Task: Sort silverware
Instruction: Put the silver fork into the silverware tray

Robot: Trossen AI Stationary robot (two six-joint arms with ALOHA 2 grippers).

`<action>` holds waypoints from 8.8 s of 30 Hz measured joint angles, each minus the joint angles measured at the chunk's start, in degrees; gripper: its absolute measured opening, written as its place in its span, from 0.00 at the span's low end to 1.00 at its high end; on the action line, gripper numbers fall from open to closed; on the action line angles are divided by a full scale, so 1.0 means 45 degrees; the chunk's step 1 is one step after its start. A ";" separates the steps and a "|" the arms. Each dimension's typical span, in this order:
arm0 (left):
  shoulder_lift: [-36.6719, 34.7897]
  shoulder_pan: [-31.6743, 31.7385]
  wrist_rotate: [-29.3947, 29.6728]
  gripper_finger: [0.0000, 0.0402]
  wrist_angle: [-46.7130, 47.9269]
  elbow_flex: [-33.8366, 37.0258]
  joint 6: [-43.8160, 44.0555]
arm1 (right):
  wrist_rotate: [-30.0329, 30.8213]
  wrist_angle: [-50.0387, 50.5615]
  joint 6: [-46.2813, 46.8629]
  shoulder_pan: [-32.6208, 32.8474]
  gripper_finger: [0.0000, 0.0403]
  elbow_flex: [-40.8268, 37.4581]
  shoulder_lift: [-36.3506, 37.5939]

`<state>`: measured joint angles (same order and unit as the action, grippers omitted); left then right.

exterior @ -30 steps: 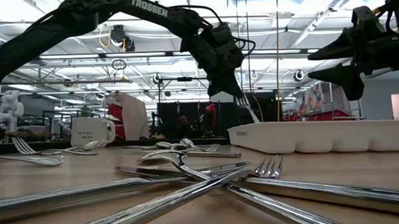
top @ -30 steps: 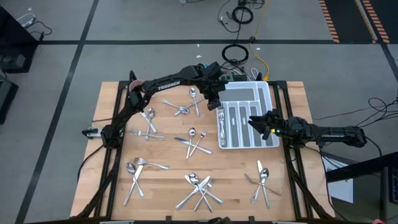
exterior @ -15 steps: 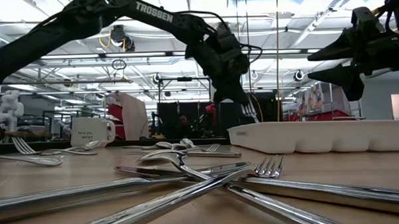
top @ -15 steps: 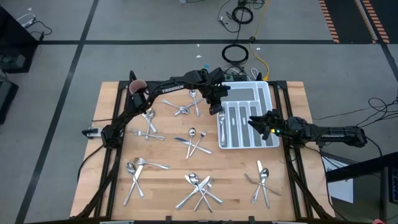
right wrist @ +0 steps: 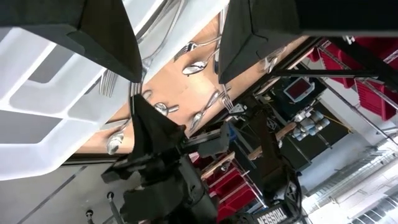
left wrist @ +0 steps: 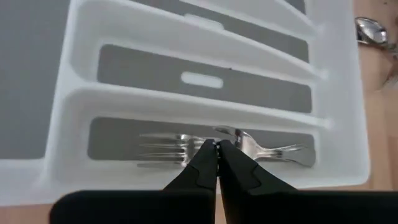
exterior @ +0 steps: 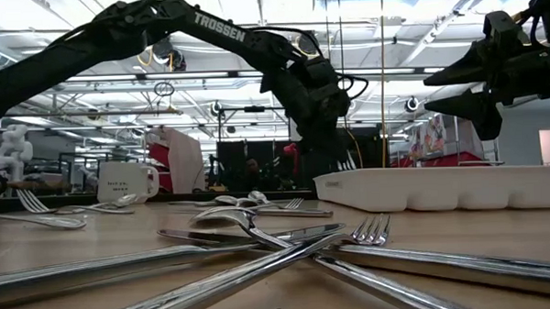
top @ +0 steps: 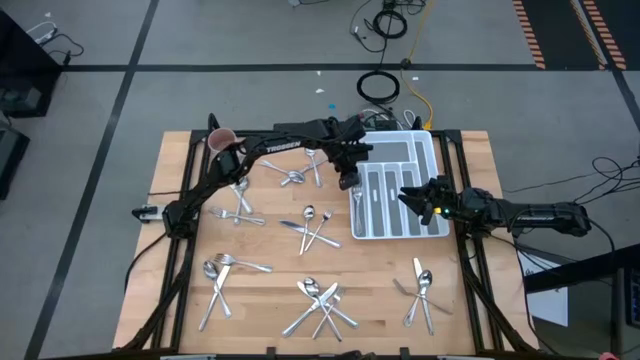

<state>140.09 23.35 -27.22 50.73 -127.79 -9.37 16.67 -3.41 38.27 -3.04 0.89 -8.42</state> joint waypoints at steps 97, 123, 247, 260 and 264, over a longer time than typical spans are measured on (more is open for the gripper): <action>-1.1919 -0.3633 0.9782 0.26 0.8707 -0.0019 0.5677 | -0.4470 1.0105 0.7099 0.9119 0.50 1.0980 -1.9128; -1.1919 -0.3638 0.9782 0.26 0.8731 -0.0015 0.4530 | -0.1221 1.7327 1.2151 0.6890 0.00 1.5563 -1.7662; -1.2439 -0.3696 -0.2217 0.25 -0.7232 0.6062 0.1021 | -0.4527 0.6355 -1.4676 0.3492 0.00 2.6302 -1.8295; -1.2444 -0.3696 -0.0654 0.26 -0.7168 0.6183 0.1011 | -0.4352 0.6210 -1.4277 0.2822 0.00 2.6291 -1.8304; -1.2444 -0.3696 -0.0625 0.26 -0.7171 0.6183 0.1006 | -0.4389 0.6202 -1.4290 0.2667 0.00 2.6291 -1.8308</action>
<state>84.09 6.72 -30.04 18.46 -99.96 -4.84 -3.08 24.50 -26.03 8.96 119.20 -90.80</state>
